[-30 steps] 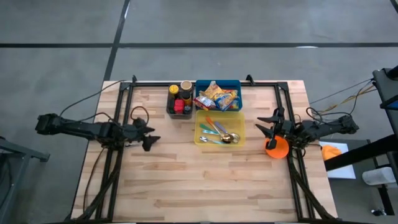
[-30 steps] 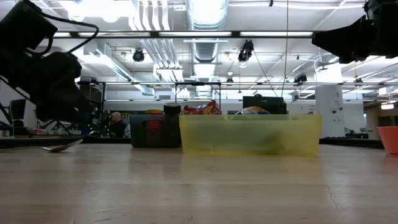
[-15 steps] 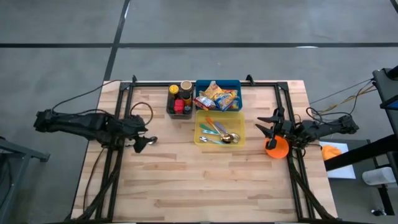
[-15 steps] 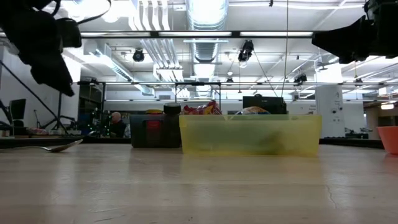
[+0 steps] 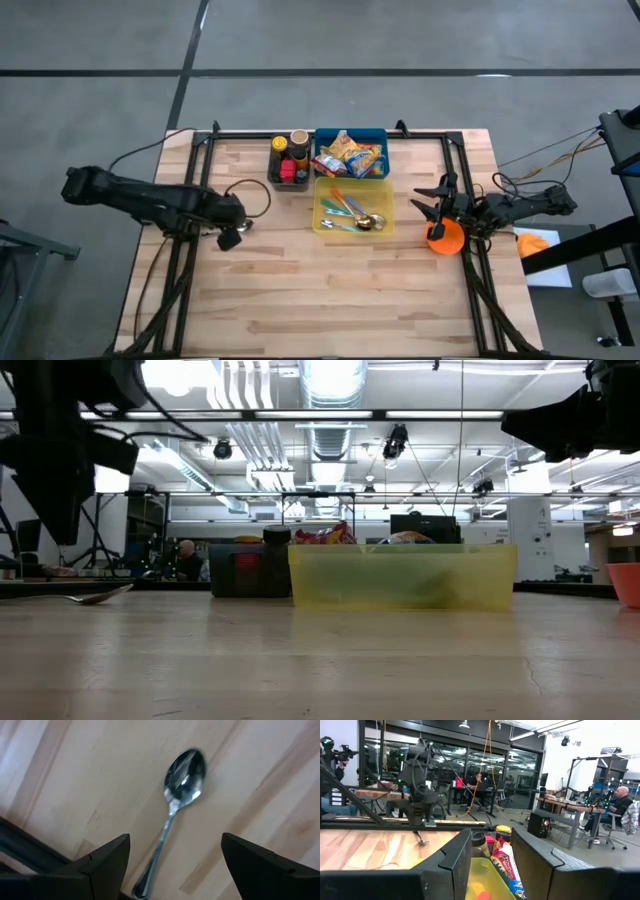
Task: Pick & Place Food Item
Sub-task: Put the silver spoon into the yellow bin
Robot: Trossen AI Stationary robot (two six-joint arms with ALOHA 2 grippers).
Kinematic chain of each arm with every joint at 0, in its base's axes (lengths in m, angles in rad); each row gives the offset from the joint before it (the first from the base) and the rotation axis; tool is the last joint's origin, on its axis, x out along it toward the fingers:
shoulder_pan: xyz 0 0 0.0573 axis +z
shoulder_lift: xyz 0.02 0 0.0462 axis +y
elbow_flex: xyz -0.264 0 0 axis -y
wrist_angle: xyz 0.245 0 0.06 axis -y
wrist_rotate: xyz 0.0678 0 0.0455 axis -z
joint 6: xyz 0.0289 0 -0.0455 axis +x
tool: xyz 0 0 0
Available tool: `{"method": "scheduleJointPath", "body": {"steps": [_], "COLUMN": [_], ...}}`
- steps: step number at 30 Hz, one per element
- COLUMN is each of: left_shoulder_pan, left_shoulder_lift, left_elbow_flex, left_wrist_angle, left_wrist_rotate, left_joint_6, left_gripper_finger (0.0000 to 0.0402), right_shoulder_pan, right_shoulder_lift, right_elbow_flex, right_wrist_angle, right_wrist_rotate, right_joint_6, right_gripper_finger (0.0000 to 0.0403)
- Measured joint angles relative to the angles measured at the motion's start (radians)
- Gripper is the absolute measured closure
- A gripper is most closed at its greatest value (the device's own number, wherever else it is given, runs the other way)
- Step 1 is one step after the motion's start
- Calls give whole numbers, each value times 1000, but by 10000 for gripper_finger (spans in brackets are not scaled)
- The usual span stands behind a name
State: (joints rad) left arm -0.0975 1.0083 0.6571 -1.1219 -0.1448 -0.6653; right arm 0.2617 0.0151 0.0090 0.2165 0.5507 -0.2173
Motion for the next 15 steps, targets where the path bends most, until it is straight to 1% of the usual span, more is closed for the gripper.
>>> {"method": "scheduleJointPath", "body": {"steps": [7,15], "left_shoulder_pan": [0,1], "left_shoulder_lift": [80,128], "left_elbow_flex": [-30,-86], "left_wrist_angle": [26,103], "left_wrist_rotate": [7,8], "left_joint_6": [4,19], "left_gripper_finger": [85,85], "right_shoulder_pan": [0,0], "right_shoulder_lift": [0,0], "right_elbow_flex": [0,0], "right_wrist_angle": [0,0], "right_wrist_rotate": [0,-1], "right_joint_6": [0,0], "right_gripper_finger": [264,264]}}
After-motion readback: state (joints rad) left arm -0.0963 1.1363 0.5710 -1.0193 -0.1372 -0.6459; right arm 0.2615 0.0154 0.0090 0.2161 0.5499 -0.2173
